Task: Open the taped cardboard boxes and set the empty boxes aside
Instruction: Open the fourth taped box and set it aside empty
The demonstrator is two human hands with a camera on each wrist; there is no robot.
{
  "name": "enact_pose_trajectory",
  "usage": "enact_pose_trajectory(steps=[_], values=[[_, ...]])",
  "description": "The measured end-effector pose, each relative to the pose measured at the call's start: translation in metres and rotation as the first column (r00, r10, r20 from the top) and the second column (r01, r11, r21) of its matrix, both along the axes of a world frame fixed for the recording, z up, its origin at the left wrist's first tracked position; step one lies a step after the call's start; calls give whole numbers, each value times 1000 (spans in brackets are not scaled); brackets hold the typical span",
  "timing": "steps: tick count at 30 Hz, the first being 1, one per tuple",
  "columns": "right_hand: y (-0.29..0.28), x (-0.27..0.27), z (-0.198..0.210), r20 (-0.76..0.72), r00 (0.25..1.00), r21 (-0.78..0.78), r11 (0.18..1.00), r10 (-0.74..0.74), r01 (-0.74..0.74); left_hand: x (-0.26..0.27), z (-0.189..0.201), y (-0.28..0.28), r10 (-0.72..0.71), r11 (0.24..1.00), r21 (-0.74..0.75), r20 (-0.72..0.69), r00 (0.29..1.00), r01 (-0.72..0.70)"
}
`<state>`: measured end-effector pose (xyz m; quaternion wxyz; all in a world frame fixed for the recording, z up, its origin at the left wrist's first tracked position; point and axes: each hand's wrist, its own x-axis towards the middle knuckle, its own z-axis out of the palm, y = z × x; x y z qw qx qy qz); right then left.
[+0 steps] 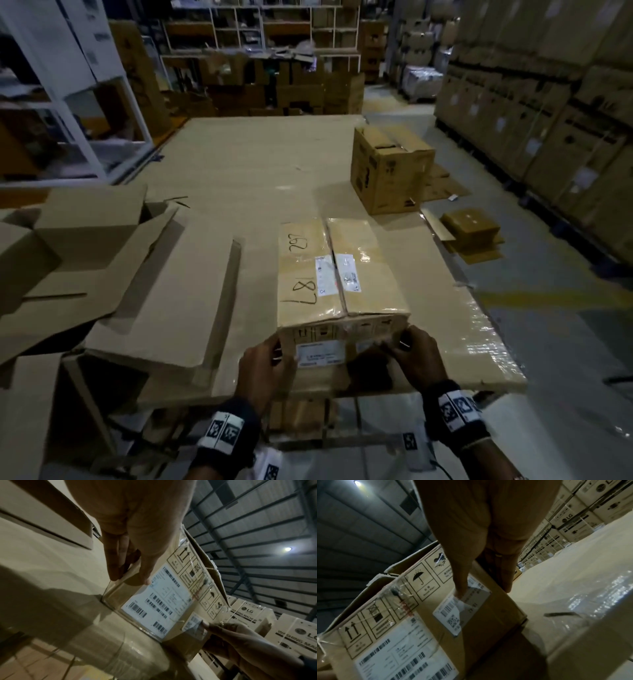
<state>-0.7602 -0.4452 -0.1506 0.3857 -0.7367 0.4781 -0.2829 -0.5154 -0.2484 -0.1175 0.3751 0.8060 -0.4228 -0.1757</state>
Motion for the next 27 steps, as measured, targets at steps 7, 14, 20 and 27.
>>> enact_pose_trajectory(steps=[7, 14, 20, 27], values=[[39, 7, 62, 18, 993, -458, 882, -118, 113, 6, 13, 2, 122, 965, -239, 31, 992, -112], [78, 36, 99, 28, 987, -700, 708, 156, -92, 5, 68, -23, -1, 914, -397, 209, 978, 86], [82, 52, 92, -22, 981, -657, 737, 192, -159, 10, 80, -40, -117, 939, -288, 248, 962, 188], [69, 52, 111, -41, 990, -679, 722, 139, -129, 34, 125, -73, -216, 934, -165, 441, 871, 315]])
